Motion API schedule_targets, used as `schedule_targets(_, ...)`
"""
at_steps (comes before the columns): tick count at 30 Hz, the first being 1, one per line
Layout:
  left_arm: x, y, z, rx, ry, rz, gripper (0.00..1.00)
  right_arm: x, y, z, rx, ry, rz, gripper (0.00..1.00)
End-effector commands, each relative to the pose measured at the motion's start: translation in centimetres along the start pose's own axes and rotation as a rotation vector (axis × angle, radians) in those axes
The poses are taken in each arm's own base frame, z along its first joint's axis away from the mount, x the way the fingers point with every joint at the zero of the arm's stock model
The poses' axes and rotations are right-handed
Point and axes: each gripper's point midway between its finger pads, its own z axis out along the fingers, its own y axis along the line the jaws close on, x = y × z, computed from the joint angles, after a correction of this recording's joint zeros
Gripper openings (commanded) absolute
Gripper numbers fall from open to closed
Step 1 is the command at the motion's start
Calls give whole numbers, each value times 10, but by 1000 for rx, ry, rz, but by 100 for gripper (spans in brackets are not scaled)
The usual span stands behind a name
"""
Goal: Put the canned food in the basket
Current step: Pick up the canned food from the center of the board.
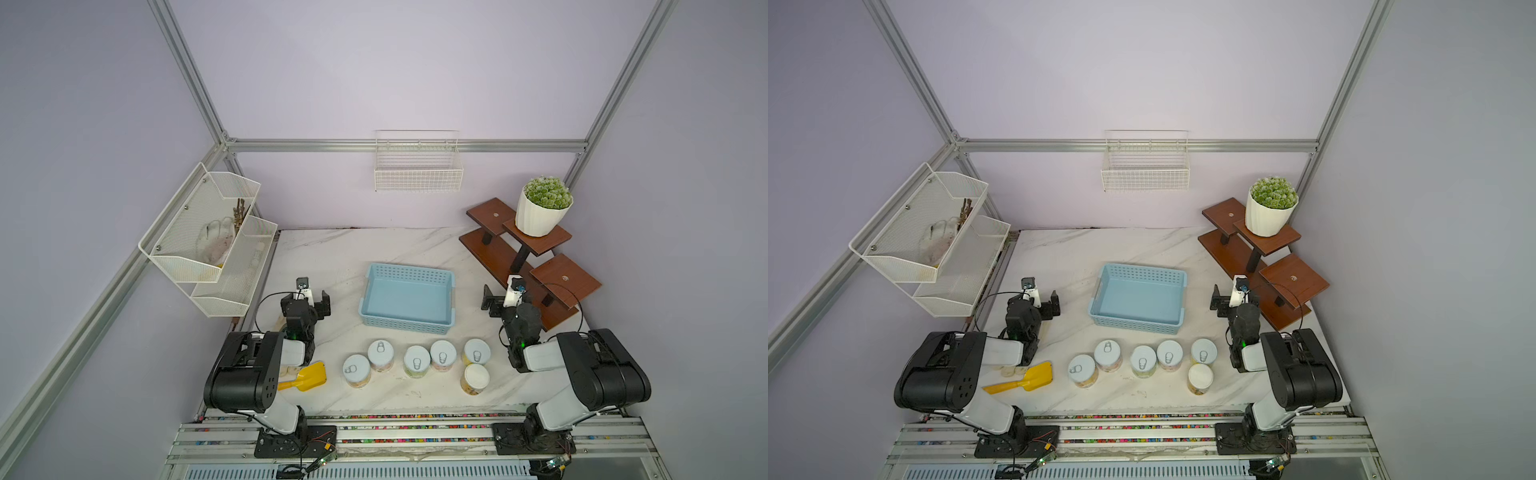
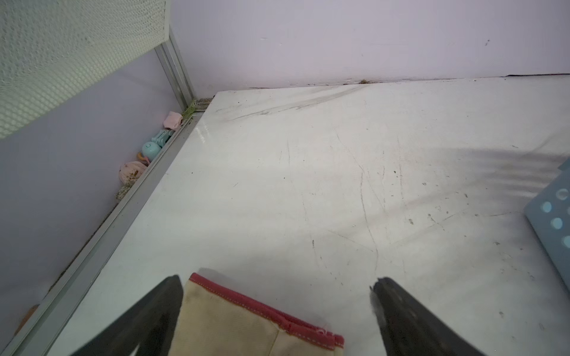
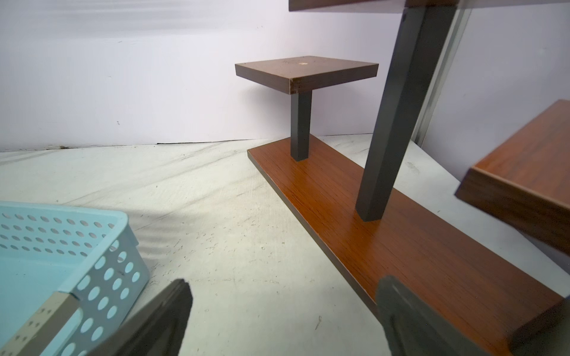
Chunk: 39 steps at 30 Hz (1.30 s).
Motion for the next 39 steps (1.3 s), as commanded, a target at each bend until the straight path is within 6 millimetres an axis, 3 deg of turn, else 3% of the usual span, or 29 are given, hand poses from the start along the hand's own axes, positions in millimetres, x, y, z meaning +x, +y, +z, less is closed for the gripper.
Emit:
schedule_targets(1,-13,4,0,-12,-38,-20,100,-1,-1,0,-1,-10,0,99)
schedule_targets(20,-13,3,-1,-9,-41,-15,100,-2,-1,0,-2,-11,2,99)
schedule_targets(26,-20,-4,-20,47,-130,7,100,-12,6,-6,-46,-34,-14,99)
schedule_targets(31,-43,0,-42,0,-188,10,100,-27,10,-15,-70,-23,-10,99)
schedule_targets(39,-62,3,-70,-68,-98,-55,100,-50,17,-25,-102,76,120,99)
